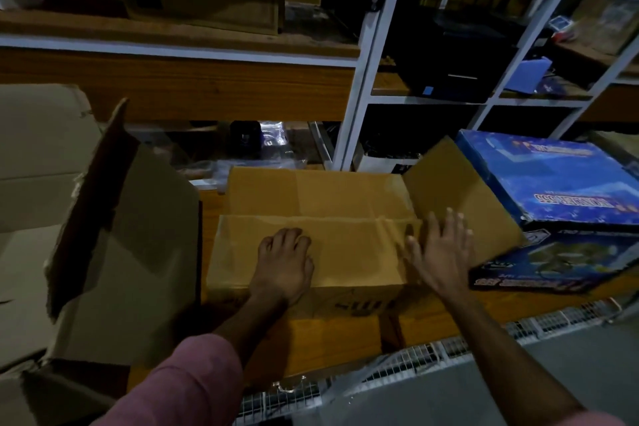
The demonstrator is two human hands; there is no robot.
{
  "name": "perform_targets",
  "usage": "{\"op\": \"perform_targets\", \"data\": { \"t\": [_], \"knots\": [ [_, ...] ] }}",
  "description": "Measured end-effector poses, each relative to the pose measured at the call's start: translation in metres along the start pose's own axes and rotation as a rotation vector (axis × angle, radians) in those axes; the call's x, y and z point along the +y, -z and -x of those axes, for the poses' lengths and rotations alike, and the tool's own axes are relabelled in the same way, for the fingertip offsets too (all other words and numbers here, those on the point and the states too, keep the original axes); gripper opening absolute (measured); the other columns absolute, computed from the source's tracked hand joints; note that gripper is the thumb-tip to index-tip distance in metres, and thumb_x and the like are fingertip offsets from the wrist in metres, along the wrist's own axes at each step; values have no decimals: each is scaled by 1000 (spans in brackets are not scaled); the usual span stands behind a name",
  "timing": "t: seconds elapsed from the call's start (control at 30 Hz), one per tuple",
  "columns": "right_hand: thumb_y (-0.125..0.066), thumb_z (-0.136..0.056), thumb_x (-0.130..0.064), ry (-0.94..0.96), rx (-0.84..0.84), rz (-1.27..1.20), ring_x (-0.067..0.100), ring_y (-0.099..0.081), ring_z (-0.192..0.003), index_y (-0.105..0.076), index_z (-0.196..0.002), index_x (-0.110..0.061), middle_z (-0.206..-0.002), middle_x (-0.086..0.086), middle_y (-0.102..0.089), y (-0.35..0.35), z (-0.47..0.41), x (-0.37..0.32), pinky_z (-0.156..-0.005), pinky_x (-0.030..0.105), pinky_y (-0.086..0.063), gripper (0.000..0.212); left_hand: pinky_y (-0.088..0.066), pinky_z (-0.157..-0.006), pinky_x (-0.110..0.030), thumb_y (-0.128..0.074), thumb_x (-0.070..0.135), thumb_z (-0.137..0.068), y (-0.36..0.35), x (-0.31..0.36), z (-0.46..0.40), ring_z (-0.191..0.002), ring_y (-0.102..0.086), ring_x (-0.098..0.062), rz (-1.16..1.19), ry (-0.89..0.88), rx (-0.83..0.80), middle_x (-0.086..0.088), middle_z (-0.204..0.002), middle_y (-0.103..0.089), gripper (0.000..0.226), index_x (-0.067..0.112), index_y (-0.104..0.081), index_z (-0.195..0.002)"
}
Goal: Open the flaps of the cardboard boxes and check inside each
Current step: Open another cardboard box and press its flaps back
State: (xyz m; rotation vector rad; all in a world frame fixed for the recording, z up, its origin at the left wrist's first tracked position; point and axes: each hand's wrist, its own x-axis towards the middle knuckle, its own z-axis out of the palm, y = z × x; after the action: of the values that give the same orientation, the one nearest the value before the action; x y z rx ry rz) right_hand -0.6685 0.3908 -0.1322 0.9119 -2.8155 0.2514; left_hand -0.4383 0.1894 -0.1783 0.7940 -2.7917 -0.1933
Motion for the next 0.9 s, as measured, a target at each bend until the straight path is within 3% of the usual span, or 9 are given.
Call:
{"op": "perform_targets", "data": {
  "t": [0.07,0.13,0.3,0.43,0.53,0.67,0.77,0.83,0.9],
  "knots": [
    [-27,-95,-59,-56,-94,46,40,-6,-151,-39,-146,-8,-162,23,-14,-4,-4,23,-122,56,-8,73,-38,-102,-46,-32,41,-97,-4,-1,0,-125,-48,-25,-15,4,32,-4,-131,-55,45,21,-59,-126],
    [-18,-93,-59,3,-136,151,40,-2,-151,-45,-141,-11,-163,23,-10,-13,1,34,-120,53,-1,72,-39,-99,-46,-39,39,-95,-8,0,-2,-122,-50,-26,-12,12,50,-5,-128,-57,40,20,-61,-123],
    [-15,-100,-50,-14,-175,162,38,8,-151,-48,-138,-16,-164,21,-8,-28,3,14,-119,54,6,61,-42,-94,-46,-43,37,-91,-11,0,-3,-116,-55,-31,-7,-12,115,-11,-123,-61,40,14,-65,-116],
    [-5,-95,-54,-20,-160,44,37,-11,-149,-40,-144,-16,-158,19,-28,-38,10,-22,-120,54,-10,72,-43,-93,-47,-44,38,-90,-8,0,-4,-115,-56,-31,-9,-17,132,-11,-123,-62,41,13,-65,-116],
    [-13,-99,-54,55,-94,11,35,-23,-146,-43,-143,-16,-156,18,-33,-44,28,-51,-118,51,-18,65,-41,-93,-46,-45,39,-90,-7,1,-3,-115,-55,-30,7,0,114,-10,-124,-61,41,14,-65,-115],
    [-20,-103,-50,183,-54,12,32,-29,-145,-44,-145,-18,-156,14,-37,-50,51,-84,-116,49,-24,58,-33,-102,-47,-36,47,-94,-4,1,-13,-126,-46,-30,67,51,26,-10,-137,-52,51,17,-57,-131],
    [-18,-101,-53,170,-88,5,31,-26,-147,-42,-147,-20,-158,13,-34,-49,55,-93,-118,50,-21,62,-16,-120,-51,-33,52,-100,8,1,-39,-148,-20,-32,65,153,-131,-12,-160,-27,65,16,-27,-154],
    [-13,-98,-57,172,-147,-25,31,-20,-149,-38,-149,-20,-161,13,-29,-45,54,-91,-120,50,-16,68,-11,-121,-55,-32,56,-101,15,-4,-55,-148,-22,-33,52,184,-165,-12,-159,-30,68,15,-24,-154],
    [-10,-93,-63,183,-201,-94,31,-16,-150,-34,-150,-20,-162,12,-25,-41,54,-90,-120,51,-11,75,-11,-119,-60,-31,58,-101,20,-9,-64,-140,-34,-33,26,165,-197,-12,-151,-40,65,16,-31,-150]
  ]
}}
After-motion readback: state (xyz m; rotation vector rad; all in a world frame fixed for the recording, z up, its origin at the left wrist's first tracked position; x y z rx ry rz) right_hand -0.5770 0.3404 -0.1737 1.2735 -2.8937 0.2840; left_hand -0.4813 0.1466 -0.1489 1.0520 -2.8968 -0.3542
